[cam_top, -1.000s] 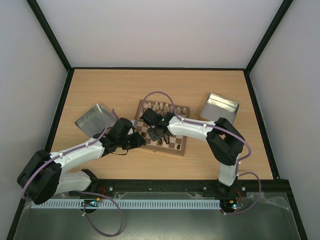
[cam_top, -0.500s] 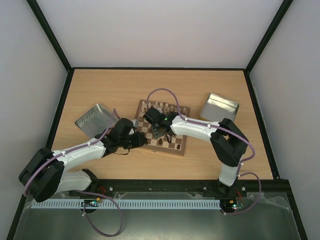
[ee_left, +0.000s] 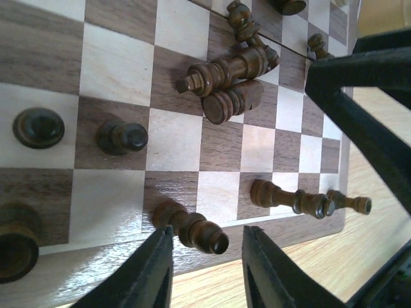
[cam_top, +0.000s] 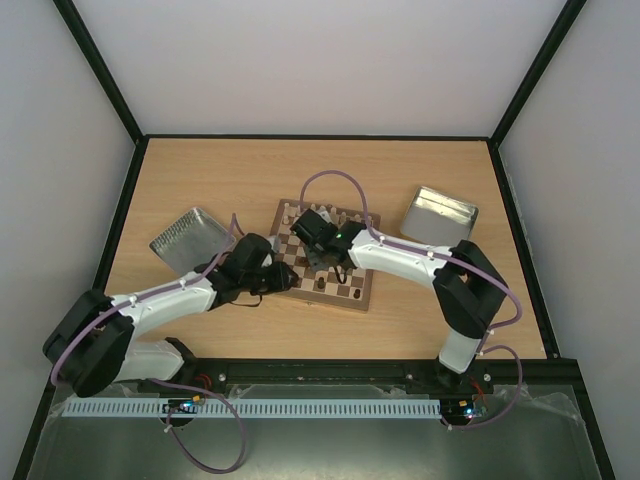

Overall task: Set up the chess pieces on the board
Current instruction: Move the chess piece to the chessboard, then pick up the chess piece from the chessboard.

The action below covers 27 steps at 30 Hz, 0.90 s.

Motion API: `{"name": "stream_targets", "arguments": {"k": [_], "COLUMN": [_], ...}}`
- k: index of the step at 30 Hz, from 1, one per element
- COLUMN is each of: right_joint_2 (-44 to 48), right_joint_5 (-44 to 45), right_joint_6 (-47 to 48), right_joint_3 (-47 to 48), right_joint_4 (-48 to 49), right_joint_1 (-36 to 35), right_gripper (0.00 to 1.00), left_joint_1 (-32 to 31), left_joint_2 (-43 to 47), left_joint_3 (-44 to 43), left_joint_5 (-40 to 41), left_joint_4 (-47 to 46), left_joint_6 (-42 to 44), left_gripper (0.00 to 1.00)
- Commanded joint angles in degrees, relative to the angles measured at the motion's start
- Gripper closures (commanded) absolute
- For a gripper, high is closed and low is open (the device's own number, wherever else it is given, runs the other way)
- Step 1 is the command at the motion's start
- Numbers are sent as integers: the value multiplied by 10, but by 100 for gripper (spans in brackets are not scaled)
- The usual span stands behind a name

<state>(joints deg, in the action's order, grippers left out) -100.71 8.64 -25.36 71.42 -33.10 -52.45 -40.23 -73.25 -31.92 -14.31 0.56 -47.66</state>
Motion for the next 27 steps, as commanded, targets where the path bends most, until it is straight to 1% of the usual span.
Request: {"name": "stream_targets", "arguments": {"k": [1,5,10,13,16,19,21,23,27], "right_joint_2": [28,46,98,151,200,236,249,256,261], "right_joint_5": [15,41,64,72,67,54,48,45,40], "right_joint_6": [-35,-78,-160,-201,-230,-245,-248,-247,-245], "right_joint_3": [-10,-23,-70,-116,-162,-198,-215,-224,-235], "right_joint_4": [4,18,59,89,115,132,137,137,139], "right_joint_1": [3,6,28,51,77,102,112,117,120], "right_gripper": [62,61,61,61,61,61,61,61,61], "left_joint_1": [-2,-2,-2,-2,-11,-20,-26,-33,-44], "left_joint_2": [15,21,13,-7,-46,-95,-120,-141,-178], "left_joint_3": [-31,-59,-91,-123,-179,-231,-253,-268,-291], "left_joint_5": [21,23,25,23,56,76,76,75,79], "left_joint_4": [38,62,86,112,175,229,245,254,269], "left_joint_6": [15,26,54,97,151,191,202,208,218], "left_gripper": [64,59,58,58,61,67,69,69,66]}}
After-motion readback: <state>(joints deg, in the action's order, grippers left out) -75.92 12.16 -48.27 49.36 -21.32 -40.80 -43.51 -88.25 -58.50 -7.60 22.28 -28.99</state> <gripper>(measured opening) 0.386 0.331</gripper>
